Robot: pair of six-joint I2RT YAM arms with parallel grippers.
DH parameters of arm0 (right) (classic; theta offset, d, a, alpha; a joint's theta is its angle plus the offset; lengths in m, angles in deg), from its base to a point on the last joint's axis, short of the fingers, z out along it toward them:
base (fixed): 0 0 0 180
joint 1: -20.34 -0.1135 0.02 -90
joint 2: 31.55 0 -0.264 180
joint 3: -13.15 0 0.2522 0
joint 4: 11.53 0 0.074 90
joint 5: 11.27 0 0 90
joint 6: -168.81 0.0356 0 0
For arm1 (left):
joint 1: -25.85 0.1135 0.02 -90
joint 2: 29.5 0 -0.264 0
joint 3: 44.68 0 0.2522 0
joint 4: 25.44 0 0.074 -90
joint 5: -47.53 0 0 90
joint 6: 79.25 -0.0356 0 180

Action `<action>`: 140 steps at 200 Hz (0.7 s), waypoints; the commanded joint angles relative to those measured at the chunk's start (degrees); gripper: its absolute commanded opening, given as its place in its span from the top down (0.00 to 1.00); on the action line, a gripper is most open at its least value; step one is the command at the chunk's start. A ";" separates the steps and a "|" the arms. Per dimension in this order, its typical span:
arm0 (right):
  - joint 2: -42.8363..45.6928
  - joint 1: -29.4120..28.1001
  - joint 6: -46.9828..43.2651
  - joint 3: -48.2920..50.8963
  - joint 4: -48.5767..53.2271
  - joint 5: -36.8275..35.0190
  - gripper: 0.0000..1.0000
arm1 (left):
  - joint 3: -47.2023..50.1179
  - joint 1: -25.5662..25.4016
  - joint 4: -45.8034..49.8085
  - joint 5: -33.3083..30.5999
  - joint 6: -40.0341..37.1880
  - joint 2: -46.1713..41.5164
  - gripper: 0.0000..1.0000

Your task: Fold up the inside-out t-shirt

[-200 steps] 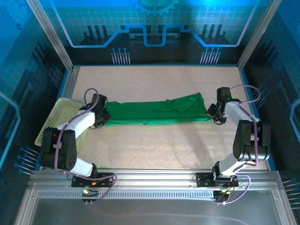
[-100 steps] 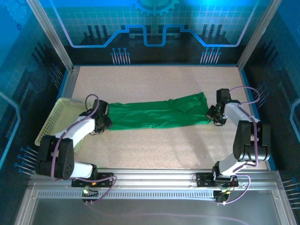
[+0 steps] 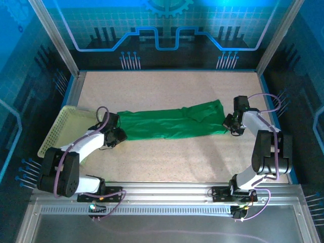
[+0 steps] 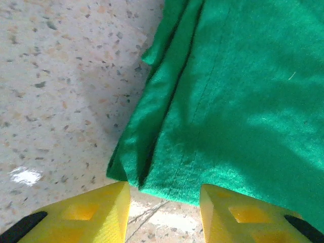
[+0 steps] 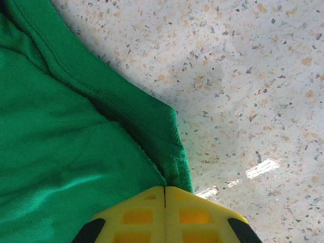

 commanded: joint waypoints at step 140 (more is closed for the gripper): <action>1.78 0.88 -0.73 -0.60 1.60 -0.66 1.00 | -5.10 0.07 2.42 -7.05 -4.09 0.97 0.91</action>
